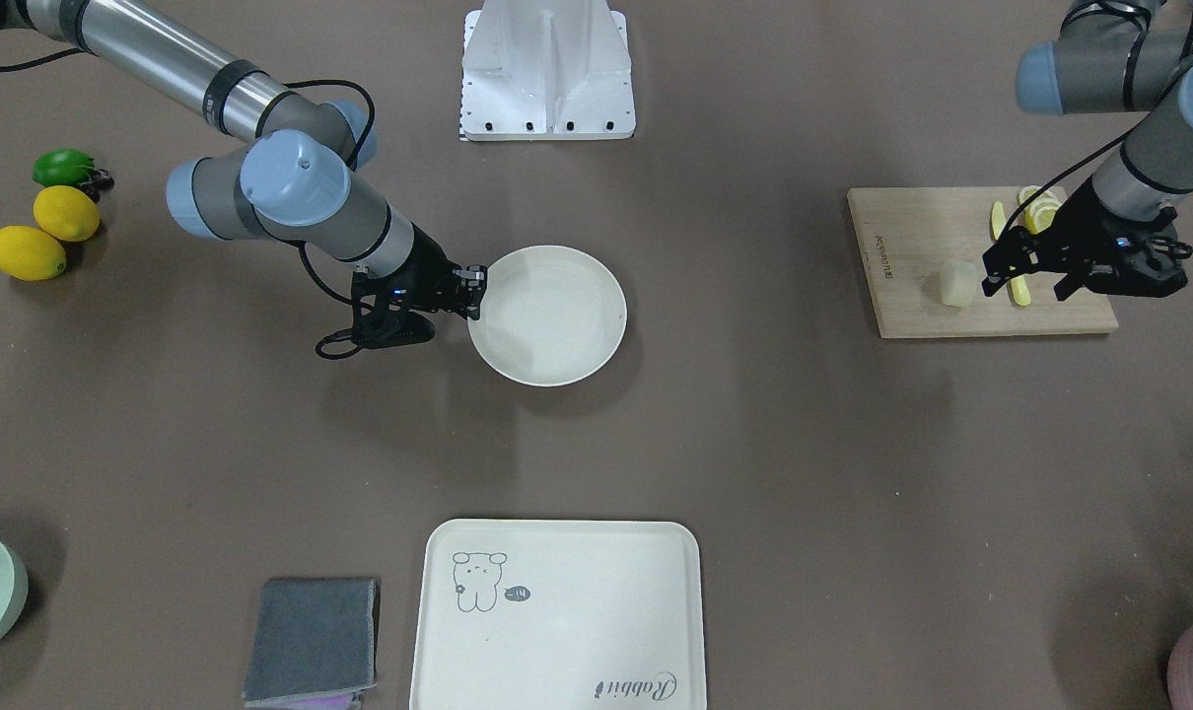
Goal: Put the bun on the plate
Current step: 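Drag the white plate with the right gripper toward the table centre, then release the plate and lift the right gripper while the left reaches the bun, then carry the pale bun with the left gripper over the white plate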
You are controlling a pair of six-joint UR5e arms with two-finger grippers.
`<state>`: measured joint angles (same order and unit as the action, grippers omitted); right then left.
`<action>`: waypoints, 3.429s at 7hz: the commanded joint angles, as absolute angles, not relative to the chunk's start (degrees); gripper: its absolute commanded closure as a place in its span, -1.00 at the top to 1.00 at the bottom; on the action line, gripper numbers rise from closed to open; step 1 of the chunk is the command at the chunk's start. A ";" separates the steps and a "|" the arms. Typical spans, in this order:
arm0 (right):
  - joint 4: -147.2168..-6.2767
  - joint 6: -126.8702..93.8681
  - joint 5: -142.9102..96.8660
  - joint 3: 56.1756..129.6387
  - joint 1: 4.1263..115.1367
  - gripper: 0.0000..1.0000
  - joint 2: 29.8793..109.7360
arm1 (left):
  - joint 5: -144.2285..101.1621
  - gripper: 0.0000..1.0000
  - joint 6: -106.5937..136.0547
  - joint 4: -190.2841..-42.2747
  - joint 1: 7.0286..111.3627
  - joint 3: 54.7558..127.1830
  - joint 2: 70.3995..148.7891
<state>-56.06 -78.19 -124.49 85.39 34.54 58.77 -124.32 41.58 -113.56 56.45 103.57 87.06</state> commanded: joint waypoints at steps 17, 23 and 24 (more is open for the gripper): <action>-58.01 -72.46 -134.08 92.27 46.89 0.99 67.47 | -125.51 -0.30 63.17 -103.61 47.73 105.63 106.89; -59.85 -51.94 -136.85 91.58 55.64 0.99 77.25 | -107.40 -0.30 77.08 -96.59 26.02 88.72 134.72; -59.77 -51.94 -136.85 92.02 55.63 0.99 77.95 | -107.40 -0.30 76.73 -96.77 26.02 87.38 134.82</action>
